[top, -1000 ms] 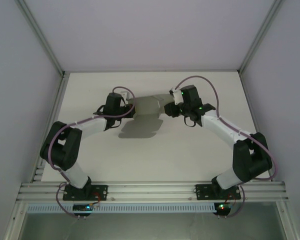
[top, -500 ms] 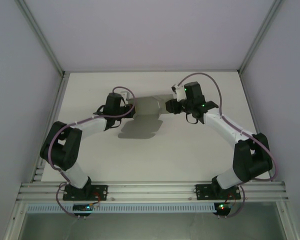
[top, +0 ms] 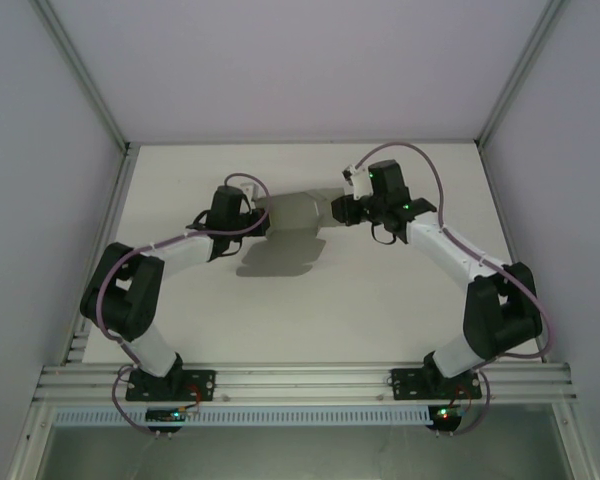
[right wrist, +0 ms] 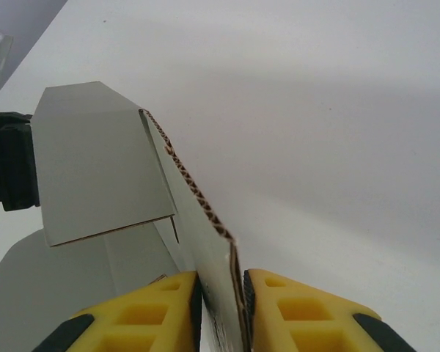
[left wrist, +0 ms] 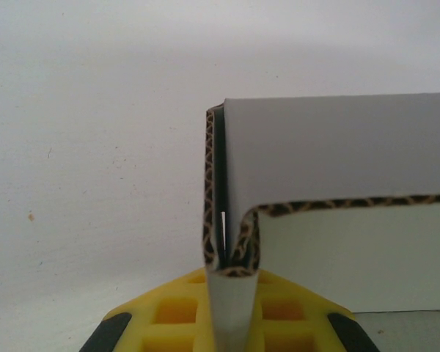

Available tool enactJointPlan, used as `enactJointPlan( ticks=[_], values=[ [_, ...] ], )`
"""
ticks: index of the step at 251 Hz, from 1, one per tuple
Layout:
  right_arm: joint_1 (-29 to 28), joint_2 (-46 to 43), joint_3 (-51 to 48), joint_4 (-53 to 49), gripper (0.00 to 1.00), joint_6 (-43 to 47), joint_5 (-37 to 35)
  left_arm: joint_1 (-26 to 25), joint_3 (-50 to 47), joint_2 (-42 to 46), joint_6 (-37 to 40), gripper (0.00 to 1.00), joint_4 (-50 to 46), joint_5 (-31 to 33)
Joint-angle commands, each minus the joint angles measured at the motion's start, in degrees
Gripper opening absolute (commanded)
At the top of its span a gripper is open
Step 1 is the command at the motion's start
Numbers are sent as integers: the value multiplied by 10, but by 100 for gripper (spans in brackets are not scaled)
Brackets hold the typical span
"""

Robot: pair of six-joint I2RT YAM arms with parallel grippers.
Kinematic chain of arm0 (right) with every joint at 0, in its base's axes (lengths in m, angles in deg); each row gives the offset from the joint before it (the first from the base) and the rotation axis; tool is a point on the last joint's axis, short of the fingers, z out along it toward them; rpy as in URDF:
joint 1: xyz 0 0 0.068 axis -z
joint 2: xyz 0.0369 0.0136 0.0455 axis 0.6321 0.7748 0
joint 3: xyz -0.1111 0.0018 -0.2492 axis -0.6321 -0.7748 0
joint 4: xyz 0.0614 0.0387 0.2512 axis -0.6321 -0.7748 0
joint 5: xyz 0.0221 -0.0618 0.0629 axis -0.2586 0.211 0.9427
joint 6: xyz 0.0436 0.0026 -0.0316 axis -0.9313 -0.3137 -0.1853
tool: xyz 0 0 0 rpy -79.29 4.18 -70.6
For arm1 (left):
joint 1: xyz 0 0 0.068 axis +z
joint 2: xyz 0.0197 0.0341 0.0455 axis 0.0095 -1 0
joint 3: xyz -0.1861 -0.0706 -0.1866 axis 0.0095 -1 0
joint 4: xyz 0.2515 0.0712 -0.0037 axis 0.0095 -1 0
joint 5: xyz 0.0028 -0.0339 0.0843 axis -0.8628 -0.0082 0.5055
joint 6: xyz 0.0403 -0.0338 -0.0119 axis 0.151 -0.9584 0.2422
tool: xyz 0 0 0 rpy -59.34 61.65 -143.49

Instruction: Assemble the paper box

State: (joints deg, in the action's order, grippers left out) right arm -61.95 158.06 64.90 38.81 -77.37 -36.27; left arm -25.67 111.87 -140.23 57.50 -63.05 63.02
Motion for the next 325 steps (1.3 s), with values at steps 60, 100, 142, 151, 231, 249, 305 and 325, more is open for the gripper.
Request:
enactJointPlan(
  ticks=[60,100,142,151,231,249,305,325],
  values=[
    [-29,18,26,-36,13,24,-66,-9,12,9,10,0,6,-22],
    [-85,60,97,-118,11,37,-287,-15,14,20,14,0,-1,-14],
    [-134,132,177,-192,9,28,-462,-19,11,30,15,0,-4,-4],
    [-148,152,202,-211,9,21,-503,-20,11,30,15,0,-5,-1],
    [-218,232,316,-299,13,-25,-574,-20,17,3,14,0,8,21],
    [-219,205,295,-281,21,-22,-541,-16,17,-2,12,0,11,16],
    [-193,39,168,-180,60,23,-391,-3,-5,6,23,0,31,7],
    [-166,-34,117,-136,72,30,-322,1,-11,11,25,0,35,7]
  ],
)
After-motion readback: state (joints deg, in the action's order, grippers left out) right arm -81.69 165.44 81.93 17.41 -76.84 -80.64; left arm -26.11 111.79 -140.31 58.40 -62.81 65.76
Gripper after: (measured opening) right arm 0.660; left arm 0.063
